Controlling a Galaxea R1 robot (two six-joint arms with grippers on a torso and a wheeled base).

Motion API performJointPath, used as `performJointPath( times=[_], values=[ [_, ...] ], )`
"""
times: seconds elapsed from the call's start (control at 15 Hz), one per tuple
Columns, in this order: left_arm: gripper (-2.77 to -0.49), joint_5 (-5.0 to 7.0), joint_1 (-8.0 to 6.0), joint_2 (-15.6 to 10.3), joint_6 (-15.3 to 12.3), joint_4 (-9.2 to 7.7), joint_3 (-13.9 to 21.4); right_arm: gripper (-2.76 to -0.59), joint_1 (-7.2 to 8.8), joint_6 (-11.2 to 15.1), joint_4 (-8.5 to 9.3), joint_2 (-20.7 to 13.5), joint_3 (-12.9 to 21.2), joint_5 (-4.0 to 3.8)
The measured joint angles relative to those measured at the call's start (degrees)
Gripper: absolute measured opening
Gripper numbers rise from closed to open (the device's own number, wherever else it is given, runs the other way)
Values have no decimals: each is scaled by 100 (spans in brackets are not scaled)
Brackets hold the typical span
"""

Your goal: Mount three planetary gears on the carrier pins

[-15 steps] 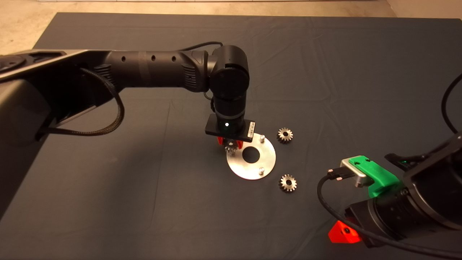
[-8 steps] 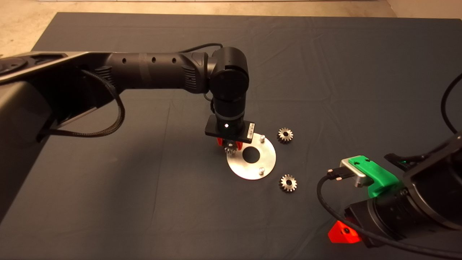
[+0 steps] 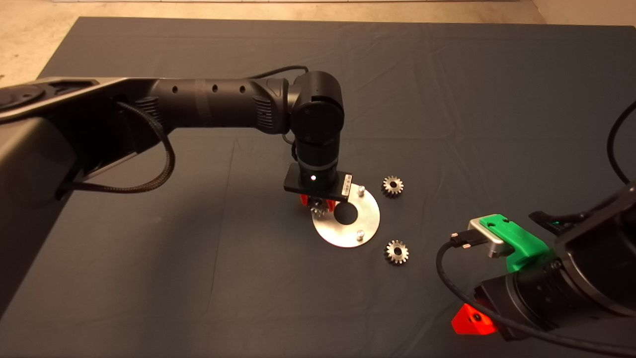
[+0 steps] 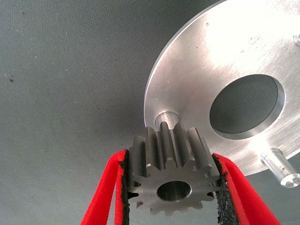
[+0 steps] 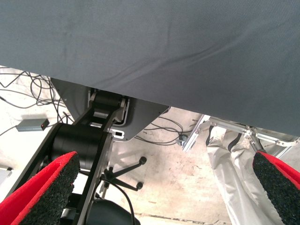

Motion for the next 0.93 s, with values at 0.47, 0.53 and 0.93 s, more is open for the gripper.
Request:
performJointPath(
  times=[0.47, 0.53, 0.93],
  values=[
    [-237, -121, 9, -1, 11, 1, 0, -61, 0, 0, 0, 0, 0, 0],
    [-237, -121, 9, -4, 30, 1, 0, -61, 0, 0, 2, 0, 0, 0],
    [-237, -122, 18, -7, 94, 1, 0, -61, 0, 0, 2, 0, 0, 0]
  ],
)
